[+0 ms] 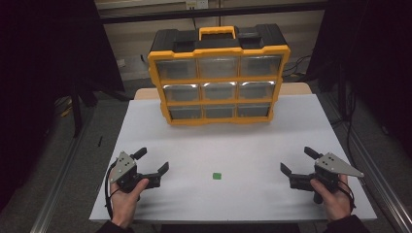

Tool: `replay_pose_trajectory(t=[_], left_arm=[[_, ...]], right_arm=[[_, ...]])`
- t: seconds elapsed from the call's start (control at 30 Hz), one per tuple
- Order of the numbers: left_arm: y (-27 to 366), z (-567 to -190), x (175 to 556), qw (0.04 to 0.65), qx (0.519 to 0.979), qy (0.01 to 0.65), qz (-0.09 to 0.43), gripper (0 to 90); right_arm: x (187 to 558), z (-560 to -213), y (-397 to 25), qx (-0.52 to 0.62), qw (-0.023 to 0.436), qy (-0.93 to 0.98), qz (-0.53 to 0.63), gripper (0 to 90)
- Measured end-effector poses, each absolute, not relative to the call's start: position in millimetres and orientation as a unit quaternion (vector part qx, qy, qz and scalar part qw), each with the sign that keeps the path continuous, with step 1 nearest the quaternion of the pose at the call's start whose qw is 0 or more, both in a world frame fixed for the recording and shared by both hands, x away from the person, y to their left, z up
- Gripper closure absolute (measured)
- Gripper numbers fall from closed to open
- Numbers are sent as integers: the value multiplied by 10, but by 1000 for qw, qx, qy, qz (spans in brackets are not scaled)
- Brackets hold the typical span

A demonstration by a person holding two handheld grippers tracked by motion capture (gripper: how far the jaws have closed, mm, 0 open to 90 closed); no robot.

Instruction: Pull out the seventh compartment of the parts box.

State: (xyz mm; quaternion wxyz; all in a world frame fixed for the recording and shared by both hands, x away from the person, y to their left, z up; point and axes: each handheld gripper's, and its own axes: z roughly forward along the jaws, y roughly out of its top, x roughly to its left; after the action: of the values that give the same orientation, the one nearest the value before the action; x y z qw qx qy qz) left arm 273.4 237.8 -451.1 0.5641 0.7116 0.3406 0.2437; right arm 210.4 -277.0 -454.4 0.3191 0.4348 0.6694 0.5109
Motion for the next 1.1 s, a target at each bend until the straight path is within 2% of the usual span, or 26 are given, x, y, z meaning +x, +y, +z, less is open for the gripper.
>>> replay_pose_trajectory(t=[0.13,0.2,0.6,1.1], left_arm=[[2328,-4520,2769,562,719,337,232,34],[2276,-4499,2798,555,724,328,245,35],[2136,-4438,2863,559,730,305,247,34],[1864,-4384,3104,558,723,283,292,33]], right_arm=[[2100,-4545,-2758,431,319,670,512,4],[2100,-4546,-2754,433,317,670,513,3],[2094,-4547,-2730,429,315,674,513,3],[2092,-4546,-2742,431,314,671,516,4]])
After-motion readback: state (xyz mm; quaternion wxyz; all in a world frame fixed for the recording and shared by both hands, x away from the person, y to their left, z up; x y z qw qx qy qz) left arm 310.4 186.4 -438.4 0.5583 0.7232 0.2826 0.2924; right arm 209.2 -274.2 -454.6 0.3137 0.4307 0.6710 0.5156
